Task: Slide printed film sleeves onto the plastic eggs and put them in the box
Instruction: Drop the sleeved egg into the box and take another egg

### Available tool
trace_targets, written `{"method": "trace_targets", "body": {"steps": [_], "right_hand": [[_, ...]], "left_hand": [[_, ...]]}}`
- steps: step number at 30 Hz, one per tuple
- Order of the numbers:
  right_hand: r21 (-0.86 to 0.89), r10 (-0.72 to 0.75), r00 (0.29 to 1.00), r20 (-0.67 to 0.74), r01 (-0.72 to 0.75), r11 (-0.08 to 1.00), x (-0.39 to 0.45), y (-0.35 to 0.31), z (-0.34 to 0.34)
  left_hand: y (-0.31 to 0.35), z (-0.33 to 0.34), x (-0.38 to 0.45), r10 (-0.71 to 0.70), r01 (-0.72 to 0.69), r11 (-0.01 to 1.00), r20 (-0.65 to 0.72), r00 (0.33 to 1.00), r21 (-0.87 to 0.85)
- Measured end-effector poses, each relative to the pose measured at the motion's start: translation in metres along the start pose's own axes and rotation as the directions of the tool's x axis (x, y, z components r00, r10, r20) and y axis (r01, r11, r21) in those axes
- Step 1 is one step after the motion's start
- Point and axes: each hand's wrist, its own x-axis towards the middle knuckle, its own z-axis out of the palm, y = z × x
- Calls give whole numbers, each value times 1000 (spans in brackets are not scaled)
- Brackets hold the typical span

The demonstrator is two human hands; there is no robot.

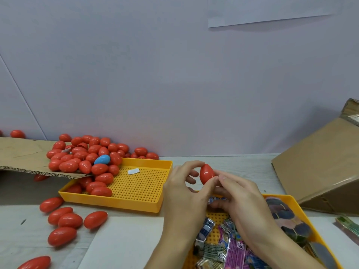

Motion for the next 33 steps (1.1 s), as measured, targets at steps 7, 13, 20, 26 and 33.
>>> {"method": "trace_targets", "body": {"steps": [7,13,20,26,33], "right_hand": [[-192,-165,983,-80,147,970,-2,-1,-3],[-281,-257,960,-110,218,934,-4,-1,-2],[-332,-296,948,-115,244,911,-5,-2,-1],[-391,-300,949,-95,242,888,-7,-4,0],[-468,-352,933,-78,278,839,-9,-5,1]], "left_hand": [[-2,0,3,-125,148,956,102,987,-253],[0,2,2,-189,268,867,220,957,-421],[-3,4,3,-210,331,824,295,932,-460],[-5,4,4,-245,424,710,367,897,-562],[-7,6,4,-278,474,637,392,877,-608]]}}
